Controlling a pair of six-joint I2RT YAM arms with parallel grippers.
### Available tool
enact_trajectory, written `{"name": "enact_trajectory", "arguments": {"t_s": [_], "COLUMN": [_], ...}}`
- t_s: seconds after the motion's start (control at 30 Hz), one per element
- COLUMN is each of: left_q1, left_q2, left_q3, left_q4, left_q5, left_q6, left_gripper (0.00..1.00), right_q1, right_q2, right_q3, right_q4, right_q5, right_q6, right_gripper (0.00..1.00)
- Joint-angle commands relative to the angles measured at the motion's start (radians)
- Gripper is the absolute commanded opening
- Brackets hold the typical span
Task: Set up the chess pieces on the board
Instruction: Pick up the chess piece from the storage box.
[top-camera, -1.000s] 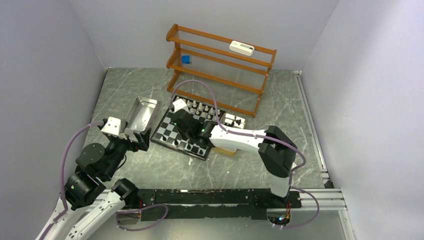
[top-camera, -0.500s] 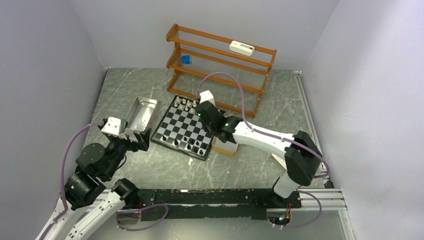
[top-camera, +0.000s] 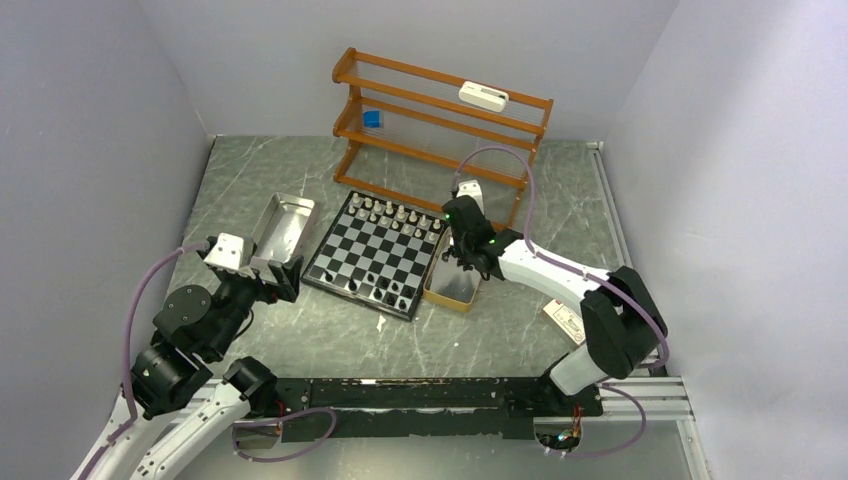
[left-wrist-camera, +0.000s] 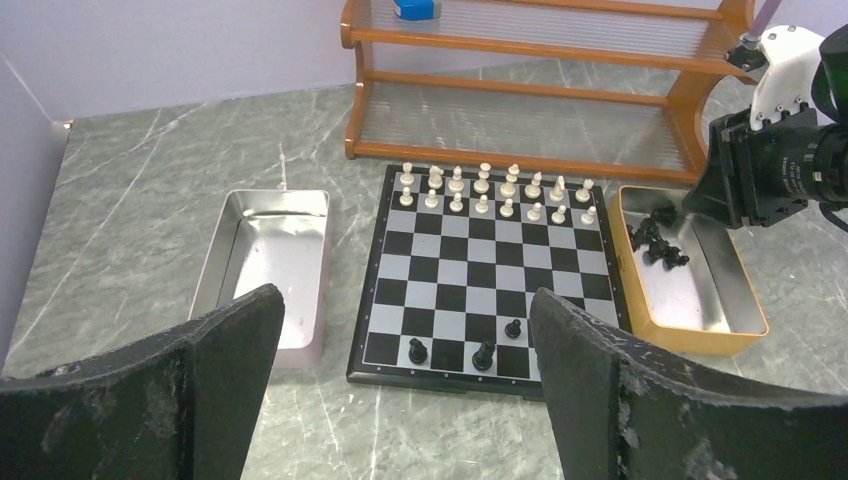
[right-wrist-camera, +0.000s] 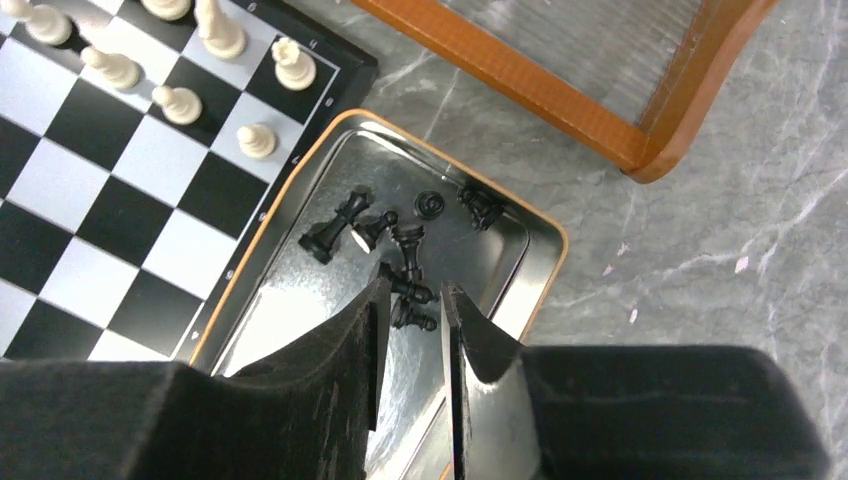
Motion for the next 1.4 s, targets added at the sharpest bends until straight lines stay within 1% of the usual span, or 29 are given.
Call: {"name": "enact_trajectory", "arguments": {"t_s": [0.0, 0.27, 0.57, 0.93, 1.37], "left_q1": [-0.005, -0.005, -0.005, -0.005, -0.005], "left_q2": [0.007, 0.004, 0.003, 0.002, 0.009], "left_q3": [-0.006, -0.007, -0.007, -0.007, -0.007], "left_q4": [0.026, 0.027, 0.026, 0.027, 0.028], "left_q5": [0.01, 0.006, 0.008, 0.006, 0.009], "left_q6": [0.014, 0.014, 0.015, 0.017, 0.018], "left_gripper": [0.97, 0.97, 0.98, 0.97, 0.97], "right_q1": [-0.044, -0.087, -0.096, -0.1, -0.101], "right_q2": [0.034, 0.141, 0.197, 0.245, 0.244], "right_q3": [-0.02, -0.006, -0.012, -0.019, -0.036], "right_q4": [0.124, 0.194, 0.252, 0.298, 0.304], "right_q5": [-0.029, -0.055, -0.019, 0.002, 0.016], "right_q6": [-0.005, 0.008, 0.02, 0.039, 0.028], "right_gripper": [0.3, 0.29, 0.28, 0.26, 0.27]}}
